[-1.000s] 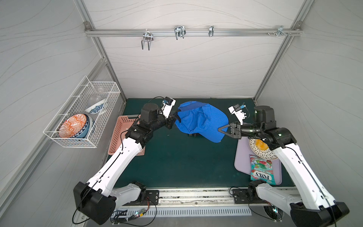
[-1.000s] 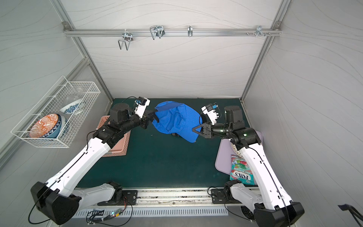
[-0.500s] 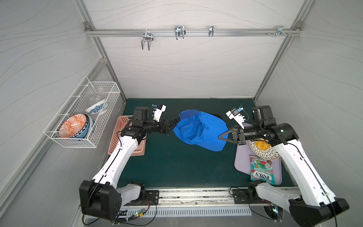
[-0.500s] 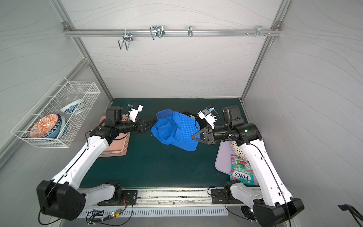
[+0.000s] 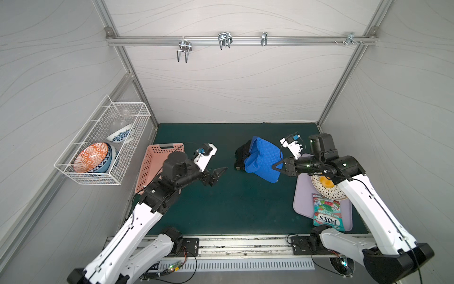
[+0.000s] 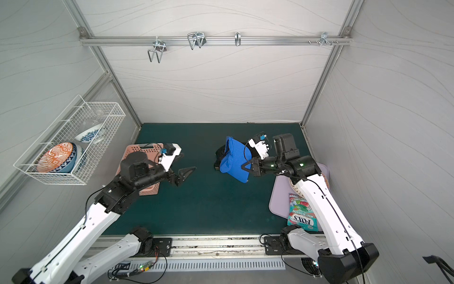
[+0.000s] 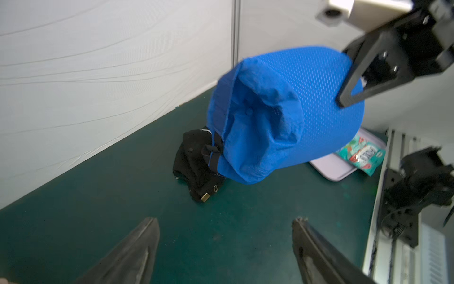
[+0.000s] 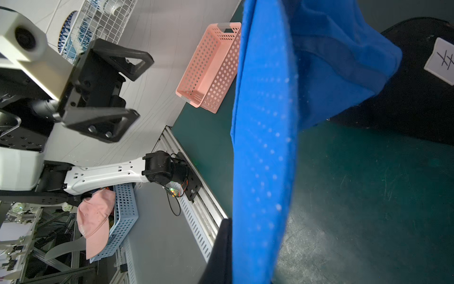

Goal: Turn the baseball cap inside out
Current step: Turn over the baseball cap.

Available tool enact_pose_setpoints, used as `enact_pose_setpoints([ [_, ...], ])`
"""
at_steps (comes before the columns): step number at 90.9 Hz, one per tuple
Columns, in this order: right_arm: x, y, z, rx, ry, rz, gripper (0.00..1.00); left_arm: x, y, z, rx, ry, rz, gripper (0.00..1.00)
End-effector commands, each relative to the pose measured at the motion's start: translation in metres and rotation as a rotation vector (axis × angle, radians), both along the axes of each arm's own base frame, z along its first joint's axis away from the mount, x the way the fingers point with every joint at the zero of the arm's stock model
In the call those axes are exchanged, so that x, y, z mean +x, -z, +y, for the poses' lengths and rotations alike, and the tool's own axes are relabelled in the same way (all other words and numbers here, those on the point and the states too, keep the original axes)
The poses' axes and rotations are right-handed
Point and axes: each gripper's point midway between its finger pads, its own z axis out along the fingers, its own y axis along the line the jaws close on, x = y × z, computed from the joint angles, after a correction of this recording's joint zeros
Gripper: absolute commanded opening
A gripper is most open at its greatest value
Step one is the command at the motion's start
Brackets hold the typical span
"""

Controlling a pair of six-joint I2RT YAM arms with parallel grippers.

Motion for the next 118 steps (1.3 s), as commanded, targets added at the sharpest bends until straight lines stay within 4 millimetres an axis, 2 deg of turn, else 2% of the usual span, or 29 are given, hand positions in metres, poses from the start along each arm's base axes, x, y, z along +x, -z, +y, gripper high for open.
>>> enact_pose_setpoints([
  [1, 0.003, -0.008, 0.006, 0.014, 0.011, -0.043, 0.0, 0.03, -0.023, -0.017, 0.076, -0.051, -0.193, 0.89],
  [14, -0.008, -0.01, 0.014, 0.033, -0.023, -0.049, 0.0, 0.057, -0.025, -0.044, 0.041, -0.028, -0.21, 0.89],
  [32, -0.022, -0.012, 0.017, 0.049, -0.076, -0.041, 0.0, 0.087, -0.015, -0.077, 0.02, 0.012, -0.171, 0.91],
  [44, -0.03, -0.016, 0.018, 0.068, -0.112, -0.037, 0.0, 0.095, -0.008, -0.095, 0.015, 0.067, -0.136, 0.92],
  [58, -0.041, -0.021, 0.021, 0.094, -0.169, -0.025, 0.0, 0.109, 0.007, -0.099, 0.049, 0.043, -0.12, 0.92],
  [65, -0.048, -0.023, 0.021, 0.102, -0.202, -0.015, 0.0, 0.118, 0.01, -0.093, 0.081, -0.002, -0.14, 0.84],
  [77, -0.061, -0.023, 0.015, 0.077, -0.25, -0.021, 0.0, 0.121, 0.01, -0.084, 0.124, 0.007, -0.159, 0.5],
  [81, -0.063, -0.021, 0.011, 0.065, -0.258, -0.021, 0.0, 0.116, 0.011, -0.079, 0.132, 0.038, -0.141, 0.42],
  [87, -0.065, -0.019, 0.004, 0.067, -0.27, -0.016, 0.0, 0.105, 0.012, -0.067, 0.122, 0.081, -0.094, 0.21],
  [92, -0.064, -0.019, -0.002, 0.073, -0.282, -0.029, 0.0, 0.09, 0.014, -0.057, 0.112, 0.132, -0.023, 0.06],
  [95, -0.064, -0.018, -0.005, 0.08, -0.291, -0.037, 0.0, 0.079, 0.014, -0.05, 0.11, 0.158, 0.028, 0.01],
  [106, -0.052, -0.016, -0.014, 0.091, -0.288, -0.058, 0.0, 0.027, 0.01, -0.034, 0.114, 0.236, 0.223, 0.0],
  [118, -0.026, -0.005, -0.02, 0.03, -0.261, -0.117, 0.0, -0.036, -0.002, -0.03, 0.025, 0.349, 0.468, 0.0],
])
